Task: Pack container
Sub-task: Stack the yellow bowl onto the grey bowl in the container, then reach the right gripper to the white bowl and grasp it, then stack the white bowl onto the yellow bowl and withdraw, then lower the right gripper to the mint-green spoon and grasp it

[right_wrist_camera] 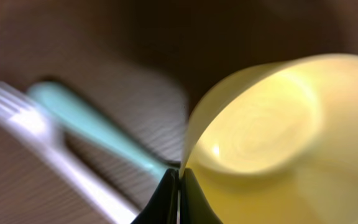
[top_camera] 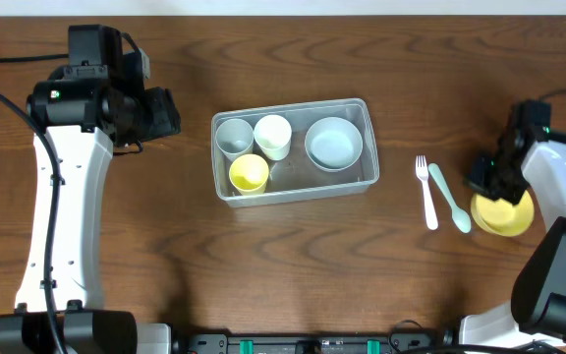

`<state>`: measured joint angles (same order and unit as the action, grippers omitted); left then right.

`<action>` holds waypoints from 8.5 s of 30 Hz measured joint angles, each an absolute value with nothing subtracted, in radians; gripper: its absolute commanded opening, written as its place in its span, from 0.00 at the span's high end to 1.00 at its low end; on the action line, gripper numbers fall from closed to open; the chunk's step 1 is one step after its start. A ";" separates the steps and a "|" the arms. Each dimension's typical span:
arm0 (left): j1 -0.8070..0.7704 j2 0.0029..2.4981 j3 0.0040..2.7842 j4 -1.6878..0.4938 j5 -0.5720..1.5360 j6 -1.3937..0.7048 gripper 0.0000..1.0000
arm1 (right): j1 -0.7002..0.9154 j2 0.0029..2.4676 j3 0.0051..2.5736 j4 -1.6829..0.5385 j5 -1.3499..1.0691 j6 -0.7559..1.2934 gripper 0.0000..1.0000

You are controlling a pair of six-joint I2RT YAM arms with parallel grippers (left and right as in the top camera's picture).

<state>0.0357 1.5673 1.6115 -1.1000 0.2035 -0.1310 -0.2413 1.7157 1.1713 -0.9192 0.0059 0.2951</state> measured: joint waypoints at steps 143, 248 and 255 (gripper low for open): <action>0.036 1.567 1.612 -1.119 0.203 -0.131 0.39 | 0.510 2.023 1.745 -1.054 -0.088 -0.099 0.62; 0.036 1.567 1.611 -1.171 0.199 -0.131 0.38 | -0.286 1.850 1.089 -0.984 -0.003 -0.449 0.29; 0.036 1.567 1.611 -1.171 0.199 -0.131 0.38 | -0.286 1.850 1.089 -0.981 -0.004 -0.448 0.38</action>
